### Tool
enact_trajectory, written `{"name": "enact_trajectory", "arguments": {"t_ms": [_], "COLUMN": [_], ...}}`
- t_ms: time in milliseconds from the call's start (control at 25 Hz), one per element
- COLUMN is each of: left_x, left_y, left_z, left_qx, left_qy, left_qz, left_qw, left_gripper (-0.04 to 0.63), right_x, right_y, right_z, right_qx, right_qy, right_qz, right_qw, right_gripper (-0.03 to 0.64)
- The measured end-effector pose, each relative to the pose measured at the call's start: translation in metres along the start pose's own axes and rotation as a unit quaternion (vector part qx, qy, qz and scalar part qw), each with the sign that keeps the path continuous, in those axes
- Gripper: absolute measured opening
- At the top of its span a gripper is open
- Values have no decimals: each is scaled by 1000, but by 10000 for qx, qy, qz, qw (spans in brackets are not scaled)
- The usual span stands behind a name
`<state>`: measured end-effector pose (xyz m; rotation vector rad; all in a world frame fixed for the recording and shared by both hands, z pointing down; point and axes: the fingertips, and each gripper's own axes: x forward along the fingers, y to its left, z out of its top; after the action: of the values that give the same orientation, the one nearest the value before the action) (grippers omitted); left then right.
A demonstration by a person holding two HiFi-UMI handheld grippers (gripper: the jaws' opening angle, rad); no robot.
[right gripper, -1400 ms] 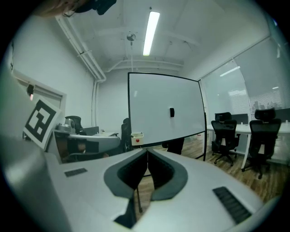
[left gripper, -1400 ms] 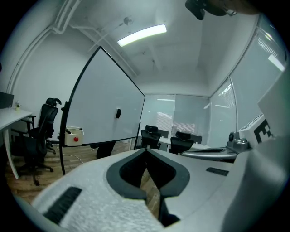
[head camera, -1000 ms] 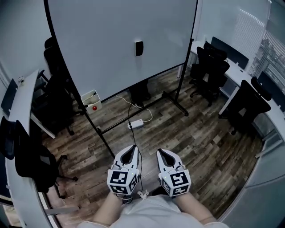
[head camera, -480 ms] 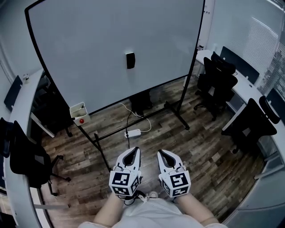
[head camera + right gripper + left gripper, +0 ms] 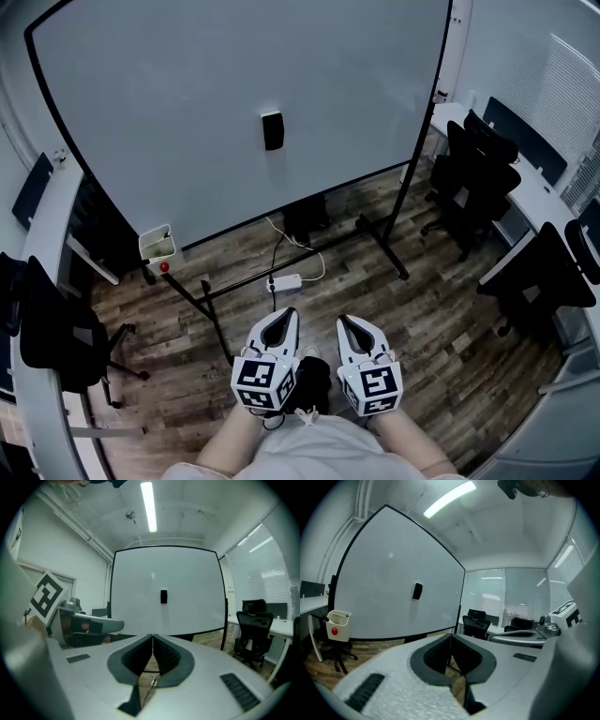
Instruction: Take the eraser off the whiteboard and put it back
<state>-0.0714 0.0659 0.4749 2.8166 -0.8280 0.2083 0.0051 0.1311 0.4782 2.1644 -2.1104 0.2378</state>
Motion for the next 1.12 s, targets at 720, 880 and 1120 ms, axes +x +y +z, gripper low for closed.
{"name": "enact_trajectory", "arguments": {"t_ms": [720,880,1120], "left_x": [218,242,257], "left_y": [123,146,165], "left_z": [91,103,115], "left_qx": [2,69,113], "left_qy": [-344,-366,-468], "left_qz": [230,417,796], "left_qw": [9991,9984,9957], "left_gripper": [18,18,18], "right_x": [235,276,320], "right_y": [-116,-128,-140], "right_z": [69,78,87], "right_qx": [-147,-86,-28], "right_qy": [-76,-68,-92], "right_qz": [215,320,576], "right_qw": [9996,9994,9983], "right_gripper": [28,28,28]}}
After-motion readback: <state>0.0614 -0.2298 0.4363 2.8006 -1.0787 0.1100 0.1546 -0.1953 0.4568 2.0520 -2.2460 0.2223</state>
